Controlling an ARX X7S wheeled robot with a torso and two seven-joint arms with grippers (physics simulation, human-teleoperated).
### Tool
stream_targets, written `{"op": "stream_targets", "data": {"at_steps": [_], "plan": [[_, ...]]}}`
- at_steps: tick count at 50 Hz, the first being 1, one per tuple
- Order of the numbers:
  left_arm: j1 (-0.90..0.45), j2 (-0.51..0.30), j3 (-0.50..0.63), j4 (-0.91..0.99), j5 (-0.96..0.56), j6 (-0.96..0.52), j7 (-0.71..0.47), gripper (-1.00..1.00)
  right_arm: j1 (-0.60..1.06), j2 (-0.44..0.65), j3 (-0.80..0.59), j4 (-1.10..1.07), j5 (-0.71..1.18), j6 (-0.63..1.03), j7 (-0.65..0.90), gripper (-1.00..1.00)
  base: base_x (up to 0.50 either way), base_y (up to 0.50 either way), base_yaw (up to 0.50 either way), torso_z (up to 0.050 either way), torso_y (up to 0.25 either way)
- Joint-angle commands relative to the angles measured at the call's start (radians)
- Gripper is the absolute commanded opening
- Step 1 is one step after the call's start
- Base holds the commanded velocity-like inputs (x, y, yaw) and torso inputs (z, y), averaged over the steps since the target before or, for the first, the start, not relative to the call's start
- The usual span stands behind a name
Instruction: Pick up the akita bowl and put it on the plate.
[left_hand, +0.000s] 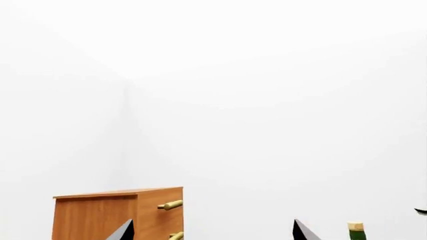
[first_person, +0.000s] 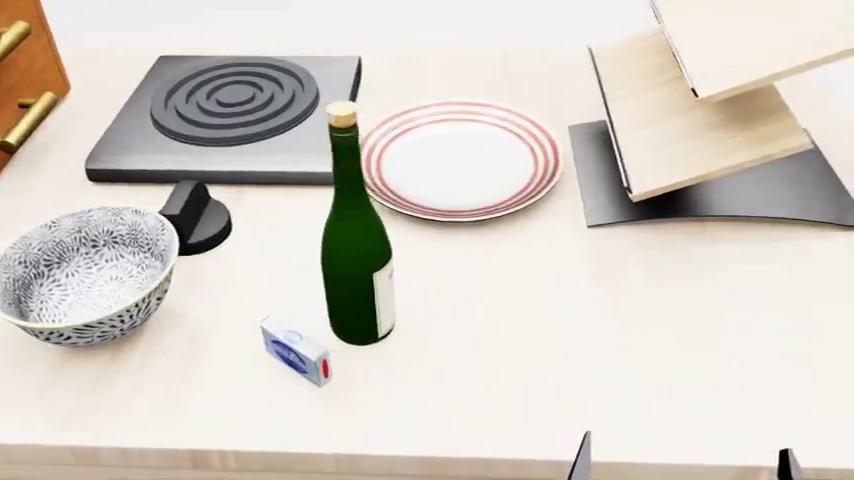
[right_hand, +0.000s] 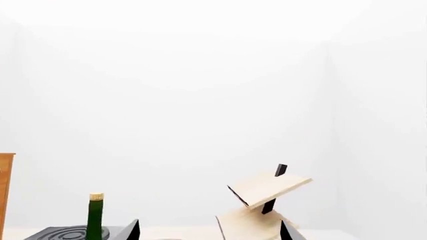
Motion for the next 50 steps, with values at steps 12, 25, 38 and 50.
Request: {"op": "stream_targets", "data": {"at_steps": [12,25,38,50], "plan": [[0.002,-0.012,0.007,0.003,-0.002,0.001,-0.013,1.00,0.001,0.012,-0.018,0.007,-0.017,-0.006,0.014,1.00,-0.04,-0.15,0.00,0.000,0.000],[0.000,-0.018,0.016,0.001,0.002,-0.002,-0.020,1.00,-0.003,0.024,-0.039,0.006,-0.047,-0.026,0.017,1.00,0.00,0.00,0.00,0.000,0.000],[0.001,-0.024,0.021,0.002,0.000,0.000,-0.026,1.00,0.000,0.030,-0.053,0.010,-0.059,-0.022,0.021,1.00,0.04,0.00,0.00,0.000,0.000],[-0.001,-0.030,0.022,0.000,-0.004,0.000,-0.031,1.00,0.004,0.033,-0.065,0.020,-0.068,-0.027,0.028,1.00,0.11,-0.02,0.00,0.000,0.000]]}}
